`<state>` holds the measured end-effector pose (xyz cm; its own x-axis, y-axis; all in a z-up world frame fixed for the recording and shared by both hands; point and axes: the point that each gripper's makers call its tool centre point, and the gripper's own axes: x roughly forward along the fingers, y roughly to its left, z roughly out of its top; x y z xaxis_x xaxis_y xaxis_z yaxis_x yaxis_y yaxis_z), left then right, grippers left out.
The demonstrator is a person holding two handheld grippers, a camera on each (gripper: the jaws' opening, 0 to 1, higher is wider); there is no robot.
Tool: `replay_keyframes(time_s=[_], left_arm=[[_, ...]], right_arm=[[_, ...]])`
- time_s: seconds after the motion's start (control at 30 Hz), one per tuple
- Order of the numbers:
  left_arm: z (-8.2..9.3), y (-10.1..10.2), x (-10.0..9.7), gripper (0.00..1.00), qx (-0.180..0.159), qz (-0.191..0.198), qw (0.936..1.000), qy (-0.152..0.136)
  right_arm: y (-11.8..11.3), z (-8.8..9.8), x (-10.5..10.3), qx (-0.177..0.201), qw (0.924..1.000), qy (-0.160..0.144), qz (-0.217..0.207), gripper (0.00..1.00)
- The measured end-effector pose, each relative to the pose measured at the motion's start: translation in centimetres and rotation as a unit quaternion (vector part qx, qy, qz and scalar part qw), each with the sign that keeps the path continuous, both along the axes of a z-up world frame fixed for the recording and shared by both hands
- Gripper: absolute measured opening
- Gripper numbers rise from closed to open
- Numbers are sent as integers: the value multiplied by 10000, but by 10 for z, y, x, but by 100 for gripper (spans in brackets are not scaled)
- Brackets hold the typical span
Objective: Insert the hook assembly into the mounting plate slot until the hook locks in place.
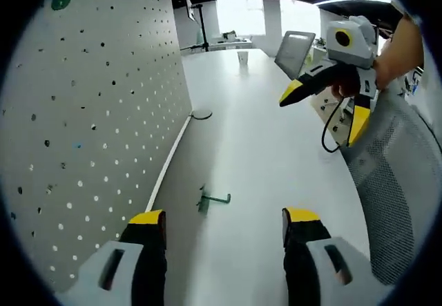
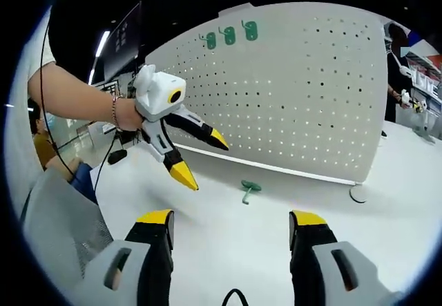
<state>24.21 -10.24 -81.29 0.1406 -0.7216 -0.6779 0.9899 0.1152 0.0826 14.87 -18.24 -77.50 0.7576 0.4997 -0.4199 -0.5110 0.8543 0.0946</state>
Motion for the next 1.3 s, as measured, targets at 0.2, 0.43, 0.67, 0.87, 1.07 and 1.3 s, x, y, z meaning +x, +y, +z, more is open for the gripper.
replay_keyframes(time_s=[0.2, 0.43, 0.67, 0.87, 1.07, 1.3], left_arm=[[-7, -5, 5, 70, 100, -96, 9999, 54], [-21, -10, 12, 70, 339, -266, 9991, 52], [-29, -15, 19, 69, 466, -364, 9982, 92], [-36, -23, 19, 69, 559, -454, 9973, 129], [-47, -29, 20, 67, 687, -584, 9958, 146], [-61, -30, 18, 65, 856, -703, 9937, 147]], right_arm=[[-5, 1, 0, -3, 10000, 5, -49, 65], [-8, -1, -2, 8, 10000, 69, -70, 65], [-11, 1, -3, 7, 9999, 62, -99, 65], [-17, 2, -4, 34, 9998, 64, -186, 65], [-18, 2, -6, 49, 9997, 71, -223, 65], [-19, 2, -6, 75, 9996, 89, -253, 65]])
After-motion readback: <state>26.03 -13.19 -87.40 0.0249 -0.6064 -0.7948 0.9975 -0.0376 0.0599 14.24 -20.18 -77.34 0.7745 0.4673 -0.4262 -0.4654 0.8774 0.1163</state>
